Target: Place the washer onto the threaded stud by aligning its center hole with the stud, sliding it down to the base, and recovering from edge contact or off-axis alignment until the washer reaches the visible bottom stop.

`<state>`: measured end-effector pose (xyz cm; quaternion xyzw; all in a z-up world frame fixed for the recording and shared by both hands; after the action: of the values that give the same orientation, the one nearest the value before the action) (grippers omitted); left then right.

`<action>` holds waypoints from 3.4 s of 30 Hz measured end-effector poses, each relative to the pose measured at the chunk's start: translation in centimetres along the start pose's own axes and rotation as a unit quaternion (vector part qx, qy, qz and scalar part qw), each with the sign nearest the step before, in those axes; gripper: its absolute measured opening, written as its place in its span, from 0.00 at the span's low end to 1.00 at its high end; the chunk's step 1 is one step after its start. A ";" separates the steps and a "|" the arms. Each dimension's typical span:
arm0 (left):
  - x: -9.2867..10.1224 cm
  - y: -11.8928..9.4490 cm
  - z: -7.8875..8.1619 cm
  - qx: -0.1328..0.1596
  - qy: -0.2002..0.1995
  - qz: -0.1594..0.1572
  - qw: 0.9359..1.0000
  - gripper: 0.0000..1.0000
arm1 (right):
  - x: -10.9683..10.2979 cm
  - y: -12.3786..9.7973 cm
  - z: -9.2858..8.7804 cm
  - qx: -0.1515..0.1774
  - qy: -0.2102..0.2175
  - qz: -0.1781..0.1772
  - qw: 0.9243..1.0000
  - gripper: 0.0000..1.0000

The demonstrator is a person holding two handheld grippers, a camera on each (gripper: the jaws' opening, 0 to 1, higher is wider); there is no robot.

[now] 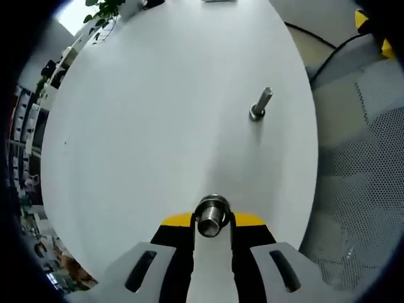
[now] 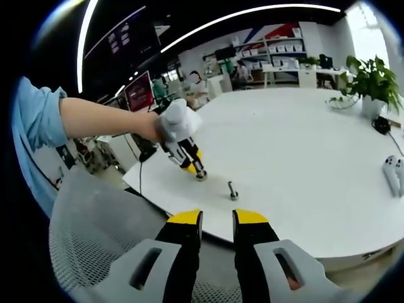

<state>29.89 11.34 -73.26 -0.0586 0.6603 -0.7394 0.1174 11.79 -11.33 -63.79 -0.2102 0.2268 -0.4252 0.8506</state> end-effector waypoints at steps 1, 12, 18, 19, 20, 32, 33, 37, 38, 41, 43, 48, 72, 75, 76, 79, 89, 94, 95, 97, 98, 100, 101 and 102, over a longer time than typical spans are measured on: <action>0.0 0.1 0.1 0.001 0.000 -0.003 1.000 0.19 | 0.0 0.0 0.0 0.000 0.000 0.000 1.000 0.21; -0.1 1.1 0.0 -0.008 0.000 -0.011 1.000 0.20 | -0.1 0.1 0.0 -0.005 0.000 0.006 1.000 0.21; -0.2 0.8 -0.1 -0.003 0.017 -0.001 1.000 0.27 | 0.0 0.0 0.0 -0.001 -0.003 0.005 1.000 0.22; -0.2 0.5 -0.1 0.003 0.014 0.004 1.000 0.31 | -0.1 0.0 0.0 0.000 -0.003 0.005 1.000 0.22; -0.2 0.3 -0.2 0.006 0.013 0.002 1.000 0.34 | -0.1 0.1 0.0 0.000 -0.003 0.006 1.000 0.22; 0.9 -5.4 -1.5 0.122 -0.109 -0.013 0.987 0.34 | -0.2 0.1 0.0 -0.003 -0.008 0.016 1.000 0.22; 0.9 -6.0 -1.5 0.136 -0.117 -0.011 0.984 0.34 | -0.3 0.1 0.0 -0.003 -0.008 0.017 1.000 0.22; 1.3 -8.8 -2.4 0.186 -0.160 -0.003 0.970 0.34 | -0.3 0.1 0.0 -0.002 -0.007 0.021 1.000 0.22; 1.4 -9.2 -2.6 0.189 -0.165 0.000 0.968 0.34 | -0.4 0.1 0.0 -0.001 -0.007 0.021 1.000 0.22; 2.1 -11.0 -3.5 0.210 -0.182 0.008 0.961 0.34 | -0.4 0.0 0.0 -0.001 -0.008 0.024 1.000 0.22; 2.6 -12.4 -4.1 0.227 -0.189 0.016 0.955 0.34 | -0.4 0.0 0.0 -0.001 -0.008 0.024 1.000 0.22; 3.9 -15.8 -5.8 0.275 -0.204 0.056 0.938 0.35 | -0.5 0.1 0.0 -0.002 -0.011 0.029 1.000 0.22; 12.5 -17.6 -18.0 0.475 -0.460 0.098 0.744 0.47 | -0.5 0.2 -0.6 -0.034 0.008 0.037 0.999 0.31; 13.6 -16.5 -17.8 0.485 -0.480 0.072 0.728 0.46 | -0.4 0.2 -0.6 -0.034 0.009 0.036 0.999 0.31; 13.8 -16.3 -17.5 0.497 -0.481 0.053 0.721 0.47 | -0.4 0.2 -0.6 -0.036 0.009 0.036 0.999 0.32; 14.4 -15.7 -16.6 0.523 -0.500 0.023 0.690 0.48 | -0.4 0.2 -0.7 -0.040 0.008 0.038 0.998 0.32; 14.1 -14.8 -16.1 0.526 -0.509 0.035 0.680 0.50 | -0.2 0.1 -0.8 -0.029 0.035 0.027 0.999 0.35; 13.6 -15.1 -16.3 0.536 -0.519 0.056 0.663 0.46 | -0.2 0.1 -0.7 -0.024 0.041 0.026 0.999 0.36; 13.5 -15.1 -16.3 0.536 -0.521 0.056 0.662 0.42 | -0.2 0.1 -0.7 -0.022 0.042 0.026 0.999 0.37; 13.3 -15.3 -16.3 0.536 -0.524 0.060 0.659 0.40 | -0.2 0.2 -0.7 -0.021 0.043 0.028 0.998 0.37; 13.1 -15.5 -16.3 0.536 -0.523 0.070 0.659 0.40 | -0.2 0.2 -0.7 -0.022 0.044 0.030 0.998 0.37; 12.9 -15.9 -16.0 0.535 -0.514 0.084 0.666 0.41 | -0.2 0.2 -0.7 -0.021 0.045 0.029 0.998 0.37; 12.9 -16.0 -15.8 0.533 -0.511 0.084 0.669 0.41 | -0.2 0.2 -0.7 -0.021 0.046 0.029 0.998 0.37; 13.0 -15.9 -15.6 0.528 -0.507 0.080 0.677 0.39 | -0.2 0.2 -0.7 -0.020 0.048 0.028 0.998 0.37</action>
<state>12.07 24.75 -60.29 -0.2992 0.0016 -0.8101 0.5042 11.41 -11.18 -64.40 -0.2002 0.2813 -0.4057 0.8463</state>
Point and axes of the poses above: the point that each gripper's makers call its tool centre point, and the gripper's own axes: y roughly forward along the fingers, x roughly to its right, z roughly out of its top, the point moved 8 cm from there along -y, roughly backward along the fingers, and after that the axes turned 5 degrees about -y, right-handed, at the moved point
